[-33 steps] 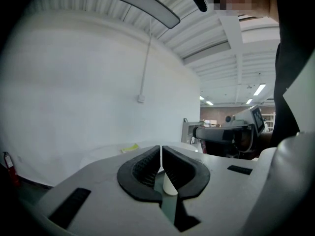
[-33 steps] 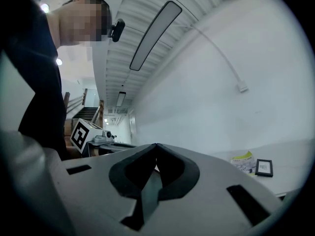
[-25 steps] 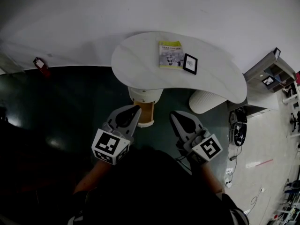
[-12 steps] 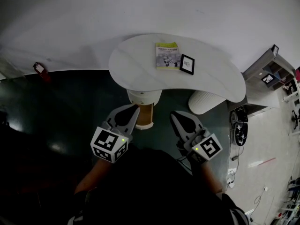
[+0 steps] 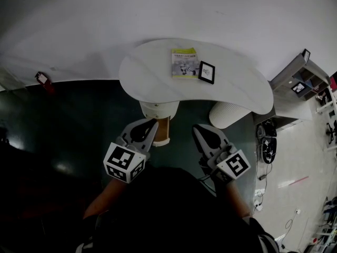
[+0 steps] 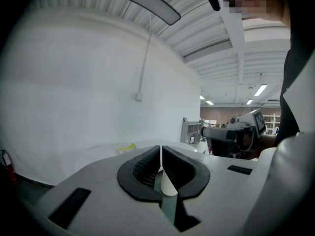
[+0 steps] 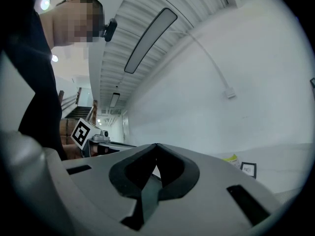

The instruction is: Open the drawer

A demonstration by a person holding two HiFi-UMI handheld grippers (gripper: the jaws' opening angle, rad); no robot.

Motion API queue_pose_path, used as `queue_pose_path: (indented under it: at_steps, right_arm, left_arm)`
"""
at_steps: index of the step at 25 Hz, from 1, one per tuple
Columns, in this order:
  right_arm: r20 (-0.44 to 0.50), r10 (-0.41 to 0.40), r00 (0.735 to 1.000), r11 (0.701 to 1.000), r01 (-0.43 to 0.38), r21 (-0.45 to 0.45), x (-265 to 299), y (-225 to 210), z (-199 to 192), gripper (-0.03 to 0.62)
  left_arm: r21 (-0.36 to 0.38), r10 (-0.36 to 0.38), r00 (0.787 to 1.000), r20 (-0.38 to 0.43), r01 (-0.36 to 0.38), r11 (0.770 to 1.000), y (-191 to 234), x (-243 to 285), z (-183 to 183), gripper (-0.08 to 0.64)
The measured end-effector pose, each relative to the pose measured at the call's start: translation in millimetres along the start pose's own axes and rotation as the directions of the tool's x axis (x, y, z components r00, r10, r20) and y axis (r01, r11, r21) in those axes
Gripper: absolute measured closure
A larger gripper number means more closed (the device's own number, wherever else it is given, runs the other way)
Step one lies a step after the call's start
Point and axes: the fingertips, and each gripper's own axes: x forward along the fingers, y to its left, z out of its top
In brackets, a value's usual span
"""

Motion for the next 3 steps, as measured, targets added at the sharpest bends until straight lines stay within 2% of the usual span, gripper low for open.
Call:
queue_pose_path:
  at_steps: [3]
  right_arm:
    - [0.000,-0.001,1.000,1.000,0.001,0.000,-1.1,0.0,-1.0,0.575]
  left_arm:
    - [-0.003,-0.002,1.000,-0.006,0.002,1.000,-1.2,0.9,-3.3,0.537]
